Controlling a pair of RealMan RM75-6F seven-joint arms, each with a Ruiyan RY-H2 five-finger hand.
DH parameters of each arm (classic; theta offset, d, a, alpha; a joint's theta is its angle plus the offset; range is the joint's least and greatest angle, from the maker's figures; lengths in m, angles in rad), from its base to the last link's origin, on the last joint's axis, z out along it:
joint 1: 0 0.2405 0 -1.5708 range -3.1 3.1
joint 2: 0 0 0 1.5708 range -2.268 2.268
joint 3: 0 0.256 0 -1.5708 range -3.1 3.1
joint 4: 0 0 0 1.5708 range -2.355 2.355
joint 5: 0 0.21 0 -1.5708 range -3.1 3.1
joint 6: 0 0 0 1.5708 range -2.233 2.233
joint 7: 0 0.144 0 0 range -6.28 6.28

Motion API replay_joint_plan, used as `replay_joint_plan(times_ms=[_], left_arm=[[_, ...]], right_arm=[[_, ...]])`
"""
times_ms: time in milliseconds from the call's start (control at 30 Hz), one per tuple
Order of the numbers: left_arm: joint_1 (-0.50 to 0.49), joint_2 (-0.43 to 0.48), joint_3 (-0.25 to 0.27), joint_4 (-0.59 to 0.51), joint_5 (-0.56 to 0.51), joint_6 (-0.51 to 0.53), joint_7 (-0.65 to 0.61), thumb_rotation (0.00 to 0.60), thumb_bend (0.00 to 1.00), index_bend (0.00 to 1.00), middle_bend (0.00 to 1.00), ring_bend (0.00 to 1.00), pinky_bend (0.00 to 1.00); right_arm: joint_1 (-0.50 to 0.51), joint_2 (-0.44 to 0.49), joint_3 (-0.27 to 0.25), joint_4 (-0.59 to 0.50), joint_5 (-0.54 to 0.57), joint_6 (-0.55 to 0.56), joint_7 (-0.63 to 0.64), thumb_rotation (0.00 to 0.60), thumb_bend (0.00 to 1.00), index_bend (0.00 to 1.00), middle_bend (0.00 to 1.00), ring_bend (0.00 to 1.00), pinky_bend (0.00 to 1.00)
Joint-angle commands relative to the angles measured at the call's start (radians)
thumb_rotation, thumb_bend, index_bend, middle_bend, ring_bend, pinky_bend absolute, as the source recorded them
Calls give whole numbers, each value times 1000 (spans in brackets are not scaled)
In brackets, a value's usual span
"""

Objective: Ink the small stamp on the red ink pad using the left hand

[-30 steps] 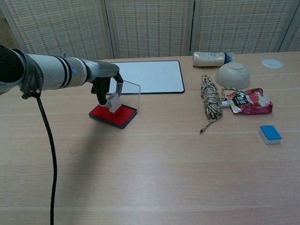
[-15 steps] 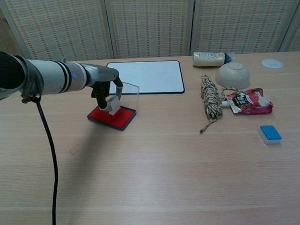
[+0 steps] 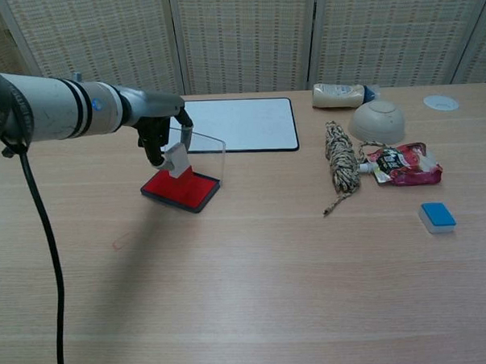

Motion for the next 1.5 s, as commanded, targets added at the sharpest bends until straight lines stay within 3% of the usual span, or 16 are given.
replay_joint_plan(times_ms=[33, 267, 500, 967, 1500], left_arm=[[24, 51, 11, -75, 2, 47, 5, 600, 396, 802, 1000, 740, 560], [82, 128, 40, -222, 95, 118, -12, 600, 395, 801, 1000, 740, 561], [168, 139, 78, -336, 226, 227, -39, 600, 395, 790, 1000, 739, 561], [229, 39, 76, -198, 315, 177, -82, 600, 394, 787, 1000, 738, 561], [266, 4, 54, -115, 346, 136, -94, 600, 390, 781, 1000, 738, 561]], right_arm=[[2, -2, 0, -1, 1, -5, -7, 600, 280, 0, 0, 0, 0], [6, -5, 3, -7, 11, -16, -21, 600, 280, 0, 0, 0, 0], [5, -5, 6, -8, 18, -17, -24, 600, 280, 0, 0, 0, 0], [4, -7, 3, -8, 10, -13, -29, 600, 280, 0, 0, 0, 0], [4, -9, 4, -8, 11, -14, -32, 600, 280, 0, 0, 0, 0]])
